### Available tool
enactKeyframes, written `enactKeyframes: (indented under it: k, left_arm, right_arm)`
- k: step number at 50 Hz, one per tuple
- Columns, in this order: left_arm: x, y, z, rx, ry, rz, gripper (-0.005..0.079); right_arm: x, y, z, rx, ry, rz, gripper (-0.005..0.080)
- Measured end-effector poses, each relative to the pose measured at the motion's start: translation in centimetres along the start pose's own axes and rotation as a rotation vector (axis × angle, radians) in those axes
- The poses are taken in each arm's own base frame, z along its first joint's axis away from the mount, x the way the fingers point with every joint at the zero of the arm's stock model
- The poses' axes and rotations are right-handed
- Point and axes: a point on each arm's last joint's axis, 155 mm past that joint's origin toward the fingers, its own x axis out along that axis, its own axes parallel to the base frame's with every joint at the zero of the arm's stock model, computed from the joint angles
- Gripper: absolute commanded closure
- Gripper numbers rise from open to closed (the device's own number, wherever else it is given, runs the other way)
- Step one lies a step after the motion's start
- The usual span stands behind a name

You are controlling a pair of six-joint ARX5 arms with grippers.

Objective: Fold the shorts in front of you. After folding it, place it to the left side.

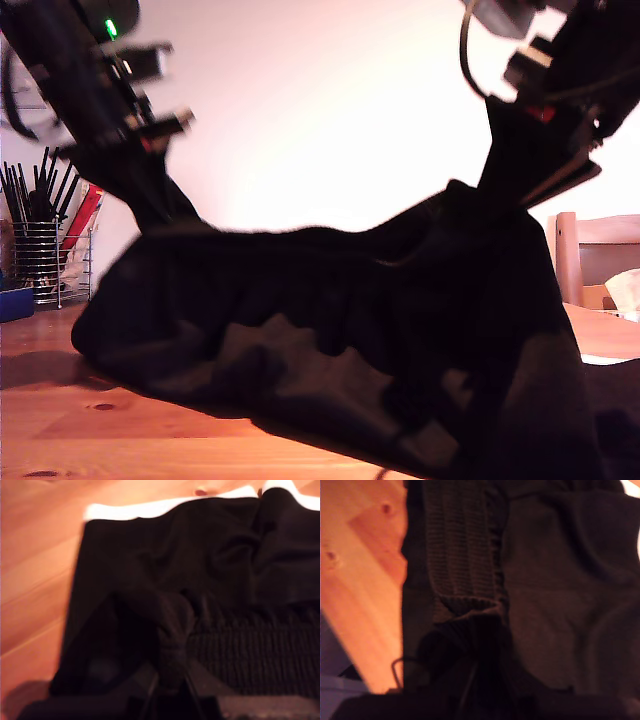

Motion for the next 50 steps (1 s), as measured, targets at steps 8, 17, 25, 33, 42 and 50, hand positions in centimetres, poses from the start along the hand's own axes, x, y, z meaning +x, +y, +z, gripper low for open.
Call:
enactKeyframes:
  k: [8, 17, 25, 33, 42, 50]
  left_arm:
    - [0.9, -0.4, 1.9, 0.022, -0.073, -0.005, 0.0763]
    - [0.5, -1.3, 4.9, 0.055, -0.187, -0.03, 0.0763]
    - [0.2, -2.0, 6.3, 0.073, -0.239, -0.044, 0.0763]
    - [1.2, -2.4, 7.4, 0.09, -0.286, -0.053, 0.0762]
    - [4.2, -3.3, 7.4, 0.107, -0.299, -0.071, 0.0762]
    - [6.1, -3.8, 7.7, 0.123, -0.333, -0.08, 0.0762]
  right_arm:
    - [-0.2, -1.3, 0.1, 0.019, -0.013, -0.032, 0.0765]
    - [-0.5, -2.9, 0.0, 0.051, -0.02, -0.069, 0.0765]
    - [-0.8, -3.9, -0.2, 0.07, -0.025, -0.094, 0.0765]
    - [-1.0, -5.0, -0.1, 0.08, -0.033, -0.129, 0.0765]
    - [-0.3, -6.1, -1.0, 0.096, 0.005, -0.167, 0.0765]
    - [1.8, -7.0, -2.0, 0.107, 0.049, -0.176, 0.0765]
